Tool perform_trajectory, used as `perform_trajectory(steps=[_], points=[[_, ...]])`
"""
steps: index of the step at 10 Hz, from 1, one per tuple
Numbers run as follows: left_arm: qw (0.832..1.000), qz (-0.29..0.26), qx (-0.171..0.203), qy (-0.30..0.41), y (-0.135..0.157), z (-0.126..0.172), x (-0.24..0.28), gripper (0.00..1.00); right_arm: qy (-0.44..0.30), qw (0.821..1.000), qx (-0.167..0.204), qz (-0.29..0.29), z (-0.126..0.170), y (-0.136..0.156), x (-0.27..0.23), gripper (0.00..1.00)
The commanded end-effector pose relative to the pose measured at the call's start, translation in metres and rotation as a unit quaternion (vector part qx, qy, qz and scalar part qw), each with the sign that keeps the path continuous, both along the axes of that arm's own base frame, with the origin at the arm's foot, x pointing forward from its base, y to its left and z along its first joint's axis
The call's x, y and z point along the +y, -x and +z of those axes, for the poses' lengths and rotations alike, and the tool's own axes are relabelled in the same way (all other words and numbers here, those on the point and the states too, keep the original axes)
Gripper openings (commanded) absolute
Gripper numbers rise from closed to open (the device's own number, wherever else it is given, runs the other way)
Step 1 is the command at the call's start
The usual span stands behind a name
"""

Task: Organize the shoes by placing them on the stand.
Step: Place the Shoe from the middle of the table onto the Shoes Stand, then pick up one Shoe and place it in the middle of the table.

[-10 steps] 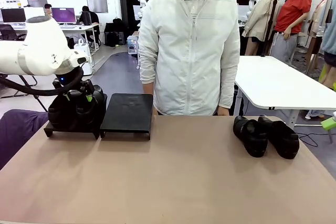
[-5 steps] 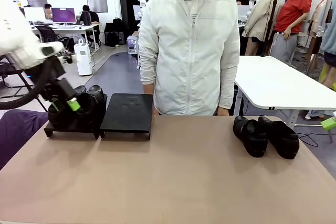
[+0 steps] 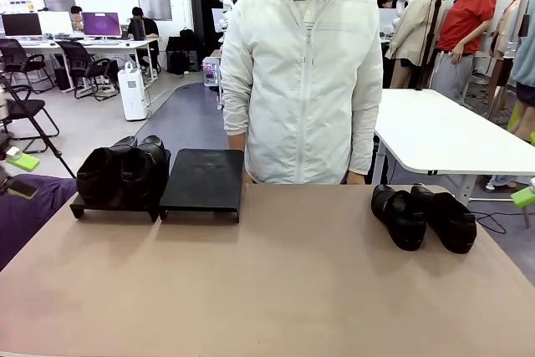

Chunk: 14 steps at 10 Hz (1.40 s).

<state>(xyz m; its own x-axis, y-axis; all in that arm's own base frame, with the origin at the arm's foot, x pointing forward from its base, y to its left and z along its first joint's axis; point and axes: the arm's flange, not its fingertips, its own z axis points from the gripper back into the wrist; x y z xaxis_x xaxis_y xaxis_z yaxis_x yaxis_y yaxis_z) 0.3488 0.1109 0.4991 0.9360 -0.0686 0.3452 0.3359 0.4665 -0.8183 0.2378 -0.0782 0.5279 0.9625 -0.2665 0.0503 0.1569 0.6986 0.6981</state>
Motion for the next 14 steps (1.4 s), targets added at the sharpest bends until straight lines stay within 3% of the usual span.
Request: perform_trajectory(steps=[1,2,3,14], points=[[0.987,0.145,-0.021,0.063,0.045,-0.012,-0.043,0.91,0.0,1.0,-0.009,0.009,0.001,0.001,-0.002,1.0],[0.988,0.145,-0.019,0.041,0.045,-0.01,-0.052,0.91,0.0,1.0,-0.009,0.009,0.001,0.001,-0.002,1.0],[0.997,0.07,0.01,0.038,0.025,-0.015,-0.004,0.91,0.0,1.0,-0.009,0.009,0.001,0.001,-0.002,1.0],[0.997,0.07,0.01,0.038,0.025,-0.015,-0.004,0.91,0.0,1.0,-0.009,0.009,0.001,0.001,-0.002,1.0]])
